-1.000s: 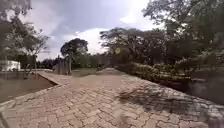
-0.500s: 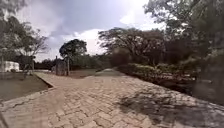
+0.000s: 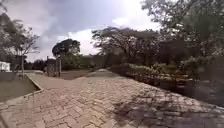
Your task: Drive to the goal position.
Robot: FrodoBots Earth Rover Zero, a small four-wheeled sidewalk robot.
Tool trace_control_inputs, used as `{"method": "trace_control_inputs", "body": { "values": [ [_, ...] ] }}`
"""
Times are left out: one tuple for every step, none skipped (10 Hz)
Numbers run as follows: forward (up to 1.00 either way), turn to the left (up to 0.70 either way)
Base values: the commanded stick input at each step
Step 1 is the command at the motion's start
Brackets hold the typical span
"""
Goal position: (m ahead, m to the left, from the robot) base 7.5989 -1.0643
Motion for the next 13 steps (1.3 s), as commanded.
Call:
{"method": "trace_control_inputs", "body": {
  "values": [
    [0.7,0.0],
    [0.7,0.0],
    [0.7,0.0],
    [0.7,0.0],
    [0.7,0.0],
    [0.7,0.0],
    [0.7,0.0],
    [0.7,0.0],
    [0.7,0.0],
    [0.7,0.0],
    [0.7,0.0],
    [0.7,0.0],
    [0.7,0.0]
  ]
}}
